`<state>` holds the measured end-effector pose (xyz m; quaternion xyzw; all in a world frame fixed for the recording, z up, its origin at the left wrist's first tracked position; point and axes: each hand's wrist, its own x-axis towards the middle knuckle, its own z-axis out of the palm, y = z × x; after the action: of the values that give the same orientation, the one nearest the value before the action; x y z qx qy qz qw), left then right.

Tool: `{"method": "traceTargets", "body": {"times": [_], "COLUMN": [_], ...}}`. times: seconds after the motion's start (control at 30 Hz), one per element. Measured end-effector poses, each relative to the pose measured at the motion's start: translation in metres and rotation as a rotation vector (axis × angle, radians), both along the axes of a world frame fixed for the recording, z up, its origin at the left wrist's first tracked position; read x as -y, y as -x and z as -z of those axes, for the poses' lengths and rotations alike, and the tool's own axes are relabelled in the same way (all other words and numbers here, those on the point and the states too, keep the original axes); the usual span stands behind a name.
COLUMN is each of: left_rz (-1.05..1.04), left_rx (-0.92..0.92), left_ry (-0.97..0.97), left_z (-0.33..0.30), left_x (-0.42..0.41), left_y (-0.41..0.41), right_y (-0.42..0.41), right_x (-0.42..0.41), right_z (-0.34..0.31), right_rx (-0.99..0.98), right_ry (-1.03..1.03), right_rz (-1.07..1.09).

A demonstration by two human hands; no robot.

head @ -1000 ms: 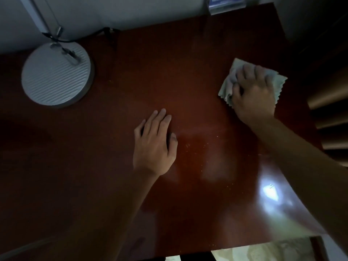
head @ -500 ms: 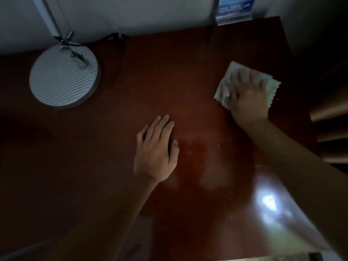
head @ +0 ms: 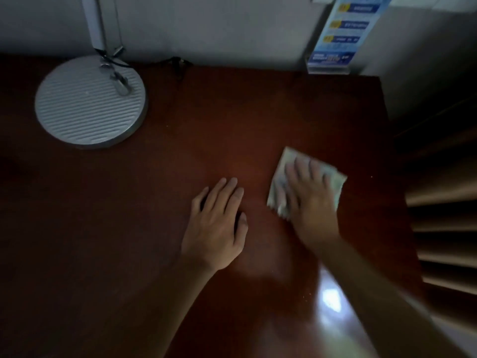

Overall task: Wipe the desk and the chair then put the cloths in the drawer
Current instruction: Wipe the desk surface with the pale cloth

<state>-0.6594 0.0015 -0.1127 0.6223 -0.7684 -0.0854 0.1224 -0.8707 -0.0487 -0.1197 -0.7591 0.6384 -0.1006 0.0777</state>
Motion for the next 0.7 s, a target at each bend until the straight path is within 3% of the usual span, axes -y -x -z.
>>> {"method": "traceTargets", "body": {"times": [0.1, 0.17, 0.27, 0.5, 0.7], "left_rz": [-0.007, 0.006, 0.041, -0.069, -0.108], "left_rx": [-0.062, -0.142, -0.209, -0.112, -0.09], "left_ry": [-0.014, -0.026, -0.026, -0.02, -0.011], "left_z": [-0.002, -0.004, -0.009, -0.014, 0.0], "left_x": [0.0, 0.0, -0.001, -0.011, -0.024], "left_y": [-0.003, -0.008, -0.023, -0.124, -0.143], "right_y": [-0.01, -0.015, -0.033, -0.165, -0.189], "right_x": [-0.073, -0.071, -0.009, 0.131, 0.007], "right_z": [-0.009, -0.013, -0.018, -0.018, -0.019], "right_rx": [0.007, -0.015, -0.073, -0.109, -0.09], "right_ry": [-0.031, -0.063, -0.12, -0.116, -0.085], "right_rz": [-0.077, -0.083, -0.04, -0.076, -0.58]}}
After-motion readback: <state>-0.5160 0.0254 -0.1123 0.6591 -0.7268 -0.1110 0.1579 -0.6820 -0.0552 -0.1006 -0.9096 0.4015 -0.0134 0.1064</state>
